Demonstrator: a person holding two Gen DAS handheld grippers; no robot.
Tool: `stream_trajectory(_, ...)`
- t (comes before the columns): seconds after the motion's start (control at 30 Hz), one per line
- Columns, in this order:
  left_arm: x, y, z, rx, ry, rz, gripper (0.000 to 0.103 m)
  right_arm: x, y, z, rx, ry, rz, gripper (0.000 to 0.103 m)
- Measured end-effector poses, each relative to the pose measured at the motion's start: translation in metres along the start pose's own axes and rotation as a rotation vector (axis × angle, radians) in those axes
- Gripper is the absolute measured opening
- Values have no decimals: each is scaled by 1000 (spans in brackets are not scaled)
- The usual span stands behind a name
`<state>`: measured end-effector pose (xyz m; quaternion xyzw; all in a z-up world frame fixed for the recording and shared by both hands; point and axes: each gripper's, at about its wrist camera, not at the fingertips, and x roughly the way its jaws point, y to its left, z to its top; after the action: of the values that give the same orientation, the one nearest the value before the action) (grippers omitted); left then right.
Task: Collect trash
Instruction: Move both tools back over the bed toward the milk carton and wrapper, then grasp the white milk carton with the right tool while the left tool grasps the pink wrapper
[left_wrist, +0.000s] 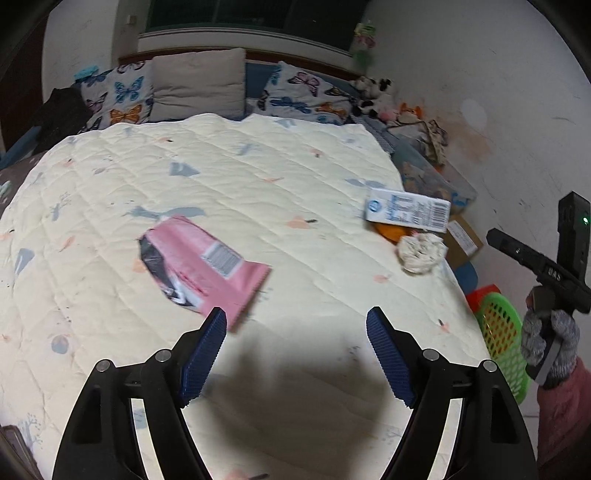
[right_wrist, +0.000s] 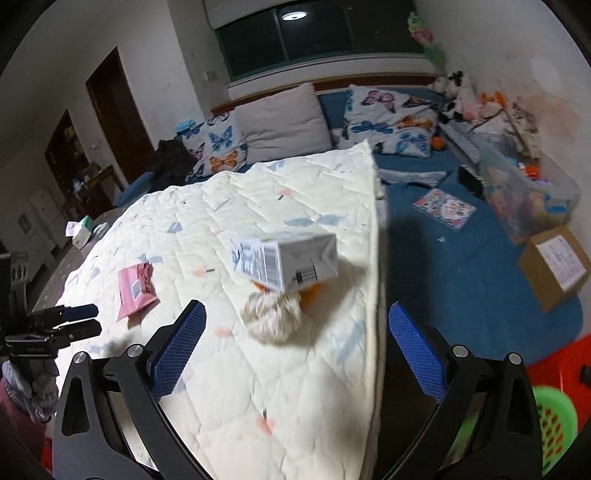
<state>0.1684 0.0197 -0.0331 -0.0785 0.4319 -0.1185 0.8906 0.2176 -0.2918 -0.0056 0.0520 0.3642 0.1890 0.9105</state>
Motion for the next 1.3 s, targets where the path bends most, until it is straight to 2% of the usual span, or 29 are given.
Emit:
stream_trajectory(0.4, 9, 44, 10, -115, 12, 66, 76, 71, -18, 32, -56, 67, 103, 99)
stream_trajectory(0.63, 19, 71, 14, -209, 21, 109, 79, 103, -22, 37, -75, 97, 156, 99)
stream_trajectory(0.77, 30, 75, 20, -249, 37, 104, 81, 112, -20, 37, -80, 104, 177, 99)
stream_trajectory(0.93, 45, 81, 29, -323, 47, 116, 85, 115, -17, 37, -93, 103, 162, 97)
stream_trajectory(1.1, 59, 96, 33, -447, 60, 143, 85, 112, -10, 33, -128, 90, 124, 84)
stream_trajectory(1.17, 64, 101, 34, -493, 69, 135, 85, 108, -7, 32, -143, 78, 108, 83)
stream_trajectory(1.3, 71, 104, 39, -521, 69, 156, 85, 100, -2, 29, -166, 56, 77, 81)
